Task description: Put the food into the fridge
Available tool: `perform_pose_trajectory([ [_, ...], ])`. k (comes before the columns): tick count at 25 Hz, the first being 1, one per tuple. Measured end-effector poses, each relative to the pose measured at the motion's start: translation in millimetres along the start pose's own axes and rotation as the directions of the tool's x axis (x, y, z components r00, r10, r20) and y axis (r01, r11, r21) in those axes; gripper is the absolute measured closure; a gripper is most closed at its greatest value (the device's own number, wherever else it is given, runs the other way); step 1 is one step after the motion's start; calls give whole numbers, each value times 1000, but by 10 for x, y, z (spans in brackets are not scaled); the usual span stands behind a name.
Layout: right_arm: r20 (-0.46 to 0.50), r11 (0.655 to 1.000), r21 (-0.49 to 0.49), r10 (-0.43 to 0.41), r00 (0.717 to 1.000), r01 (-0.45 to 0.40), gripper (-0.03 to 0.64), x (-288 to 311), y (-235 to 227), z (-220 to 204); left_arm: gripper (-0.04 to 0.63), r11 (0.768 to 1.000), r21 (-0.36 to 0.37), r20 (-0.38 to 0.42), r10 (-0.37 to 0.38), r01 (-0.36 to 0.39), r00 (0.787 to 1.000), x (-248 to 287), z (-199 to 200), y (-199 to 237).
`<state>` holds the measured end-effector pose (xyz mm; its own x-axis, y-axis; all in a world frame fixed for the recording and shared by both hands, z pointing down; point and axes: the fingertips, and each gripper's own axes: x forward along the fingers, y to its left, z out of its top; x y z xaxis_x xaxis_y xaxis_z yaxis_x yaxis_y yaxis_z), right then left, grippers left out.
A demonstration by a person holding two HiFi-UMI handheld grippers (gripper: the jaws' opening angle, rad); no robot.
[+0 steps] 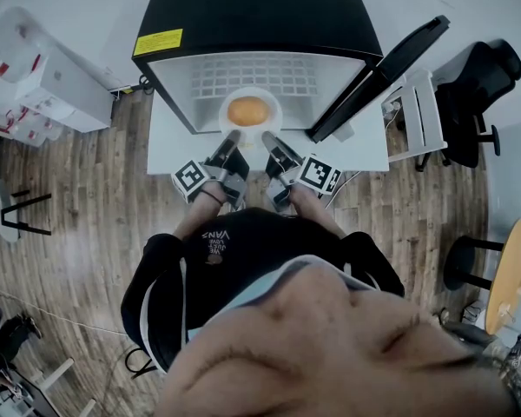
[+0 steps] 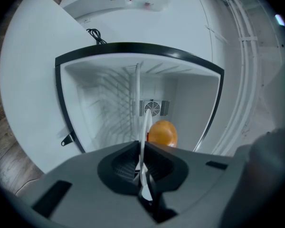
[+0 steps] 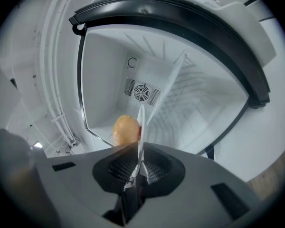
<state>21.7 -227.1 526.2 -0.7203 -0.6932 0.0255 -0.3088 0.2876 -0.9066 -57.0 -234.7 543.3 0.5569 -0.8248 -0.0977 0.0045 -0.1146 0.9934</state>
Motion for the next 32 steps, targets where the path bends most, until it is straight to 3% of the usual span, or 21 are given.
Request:
perform_pose_trajectory([
  [32,43,999,28,-34,998,33,589,417,-144,298,561,999,-45,-35,-13,12,999,412,364,35],
])
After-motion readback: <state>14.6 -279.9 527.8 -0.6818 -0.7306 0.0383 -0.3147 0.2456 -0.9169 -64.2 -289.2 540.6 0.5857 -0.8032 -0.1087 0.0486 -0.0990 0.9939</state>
